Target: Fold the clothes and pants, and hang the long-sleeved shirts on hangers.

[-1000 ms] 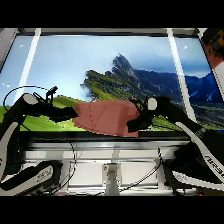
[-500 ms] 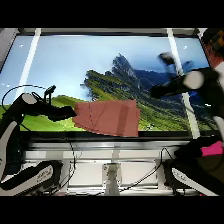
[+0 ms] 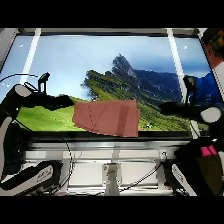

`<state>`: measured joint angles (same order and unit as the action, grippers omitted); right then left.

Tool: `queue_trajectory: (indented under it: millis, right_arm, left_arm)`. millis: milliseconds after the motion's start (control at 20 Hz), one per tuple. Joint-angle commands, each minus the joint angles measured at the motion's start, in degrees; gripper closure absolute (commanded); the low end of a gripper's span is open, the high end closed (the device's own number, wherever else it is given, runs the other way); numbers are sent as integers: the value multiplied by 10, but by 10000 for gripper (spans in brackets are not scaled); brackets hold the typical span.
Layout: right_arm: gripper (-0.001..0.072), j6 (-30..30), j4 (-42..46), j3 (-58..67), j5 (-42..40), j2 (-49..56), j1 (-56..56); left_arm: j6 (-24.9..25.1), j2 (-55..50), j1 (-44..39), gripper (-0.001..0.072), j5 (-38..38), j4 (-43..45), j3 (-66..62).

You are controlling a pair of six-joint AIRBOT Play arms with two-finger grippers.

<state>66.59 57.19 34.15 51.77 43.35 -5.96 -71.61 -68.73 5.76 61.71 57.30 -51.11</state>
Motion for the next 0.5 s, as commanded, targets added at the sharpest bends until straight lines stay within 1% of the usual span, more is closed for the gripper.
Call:
queue_trajectory:
  millis: [0, 100, 150, 200, 400, 450]
  right_arm:
    - [195, 15, -110, -110, -114, 9, -8]
    - [196, 21, -110, -101, -88, 45, -8]
    - [219, 9, -111, -92, -63, 74, -8]
    - [238, -23, -124, -80, -37, 107, -8]
    - [240, -172, -235, -16, 84, 245, -8]
    - [236, -192, -255, 5, 118, 279, -8]
  left_arm:
    - [0, 0, 0, 7, -2, -25, -10]
    - [0, 0, 0, 7, -2, -25, -10]
    - [0, 0, 0, 7, -2, -25, -10]
    - [0, 0, 0, 7, -2, -27, -10]
    - [0, 0, 0, 7, -1, -61, -10]
    - [0, 0, 0, 7, -1, -66, -10]
